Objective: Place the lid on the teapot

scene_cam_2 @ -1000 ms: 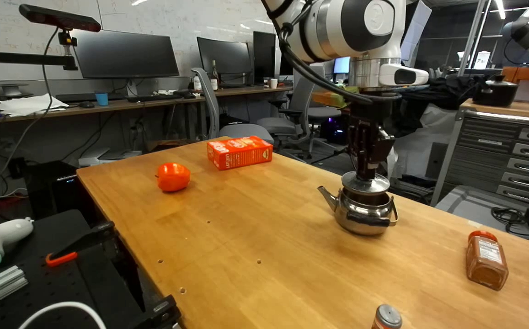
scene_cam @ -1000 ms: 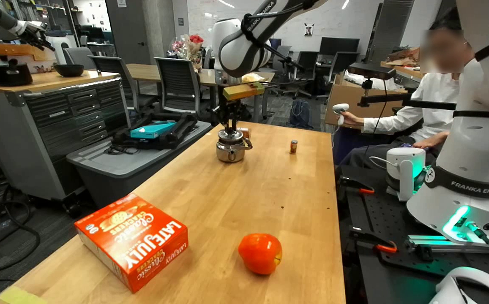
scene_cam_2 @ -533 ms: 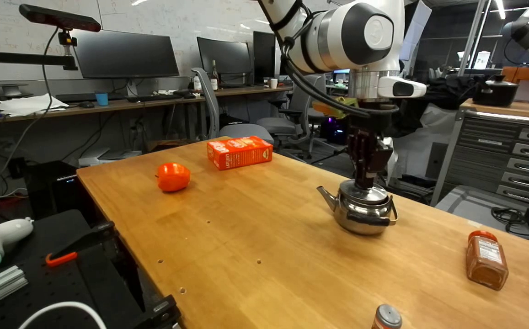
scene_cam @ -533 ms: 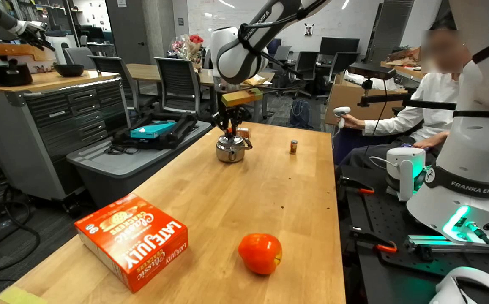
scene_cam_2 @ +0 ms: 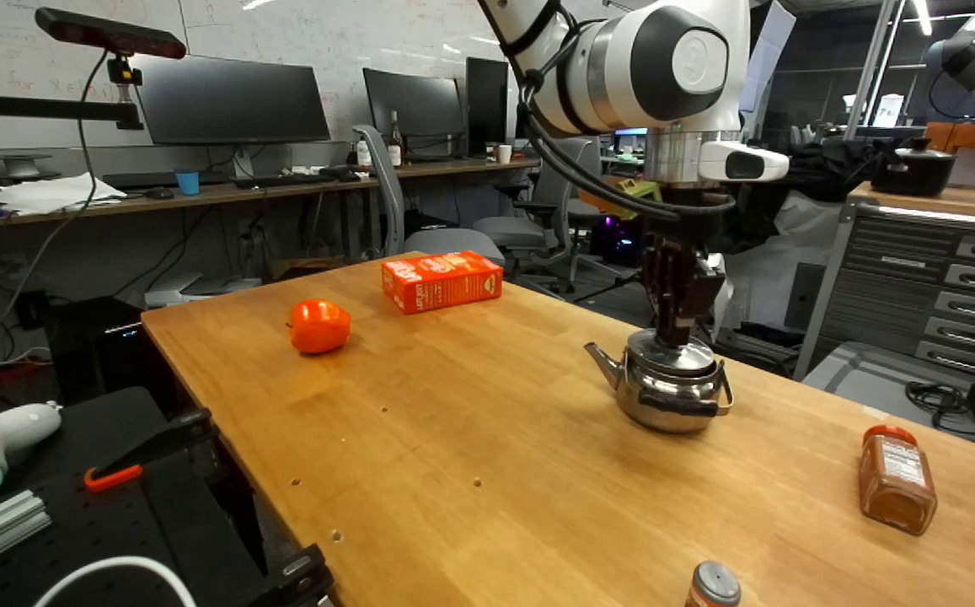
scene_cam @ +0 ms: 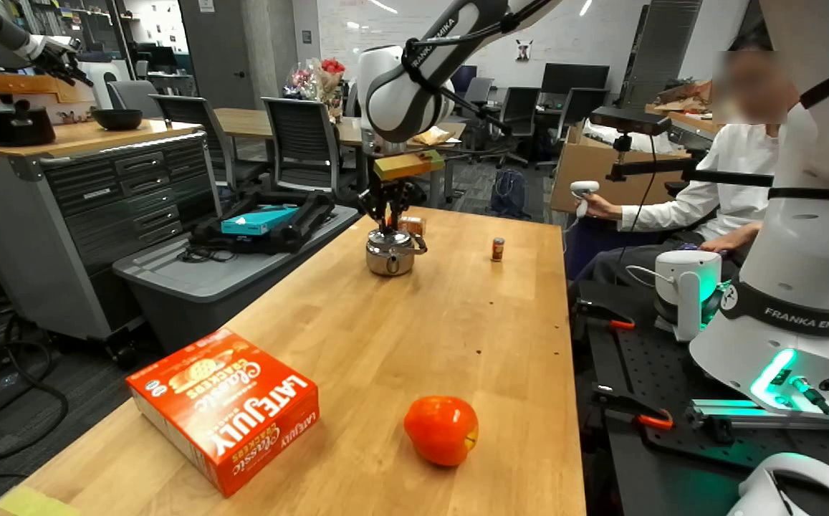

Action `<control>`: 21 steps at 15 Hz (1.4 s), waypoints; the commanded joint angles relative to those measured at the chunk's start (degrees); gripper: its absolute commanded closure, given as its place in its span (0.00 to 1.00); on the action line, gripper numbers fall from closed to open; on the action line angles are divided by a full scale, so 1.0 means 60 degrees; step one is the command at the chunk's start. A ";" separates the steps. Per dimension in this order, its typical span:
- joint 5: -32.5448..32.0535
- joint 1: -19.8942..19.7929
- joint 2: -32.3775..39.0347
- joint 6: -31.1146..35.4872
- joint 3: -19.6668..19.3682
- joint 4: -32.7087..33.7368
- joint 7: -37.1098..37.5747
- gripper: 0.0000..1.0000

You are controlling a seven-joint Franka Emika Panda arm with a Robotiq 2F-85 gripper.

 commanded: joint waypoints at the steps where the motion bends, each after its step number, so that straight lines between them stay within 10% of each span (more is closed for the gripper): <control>1: 0.0298 0.0017 0.0223 0.0287 -0.0099 0.0265 0.0083 0.93; 21: 0.0103 0.0094 -0.0040 0.0546 -0.0166 -0.0646 -0.0153 0.93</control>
